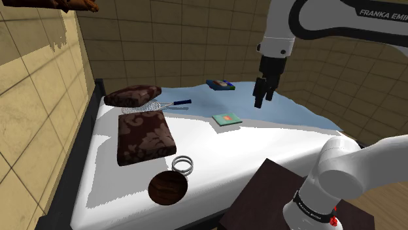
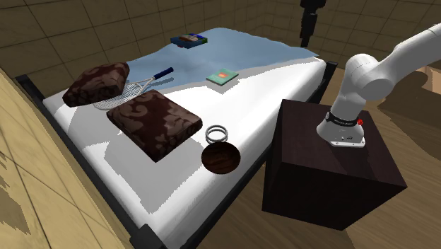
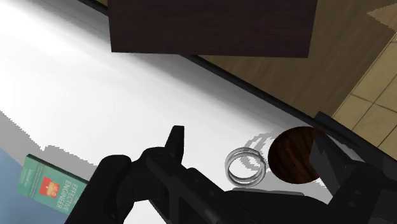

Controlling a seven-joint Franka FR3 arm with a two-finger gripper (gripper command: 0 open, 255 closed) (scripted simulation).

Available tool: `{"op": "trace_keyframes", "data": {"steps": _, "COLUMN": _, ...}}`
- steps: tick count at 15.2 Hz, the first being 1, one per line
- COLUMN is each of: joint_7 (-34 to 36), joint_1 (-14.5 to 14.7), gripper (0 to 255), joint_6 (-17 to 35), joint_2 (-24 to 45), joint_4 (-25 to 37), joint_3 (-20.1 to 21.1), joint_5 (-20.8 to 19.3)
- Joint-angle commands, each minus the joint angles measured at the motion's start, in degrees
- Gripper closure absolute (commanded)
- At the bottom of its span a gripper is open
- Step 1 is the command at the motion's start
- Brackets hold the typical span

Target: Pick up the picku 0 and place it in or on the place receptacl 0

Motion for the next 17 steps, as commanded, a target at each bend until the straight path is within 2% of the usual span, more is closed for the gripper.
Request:
{"op": "trace_keyframes", "data": {"steps": 1, "joint_7": 0.00, "joint_1": 0.00, "gripper": 0, "joint_6": 0.00, "joint_2": 0.00, "joint_4": 0.00, "joint_3": 0.00, "joint_5": 0.00}}
{"op": "trace_keyframes", "data": {"steps": 9, "joint_7": 0.03, "joint_1": -0.22, "gripper": 0, "joint_6": 16.65, "joint_2": 8.05, "joint_4": -8.10, "joint_3": 0.81, "joint_5": 0.66}}
{"op": "trace_keyframes", "data": {"steps": 17, "joint_7": 0.16, "joint_1": -0.54, "gripper": 0, "joint_6": 33.32, "joint_2": 21.37, "joint_4": -10.95, "joint_3": 1.70, "joint_5": 1.01}}
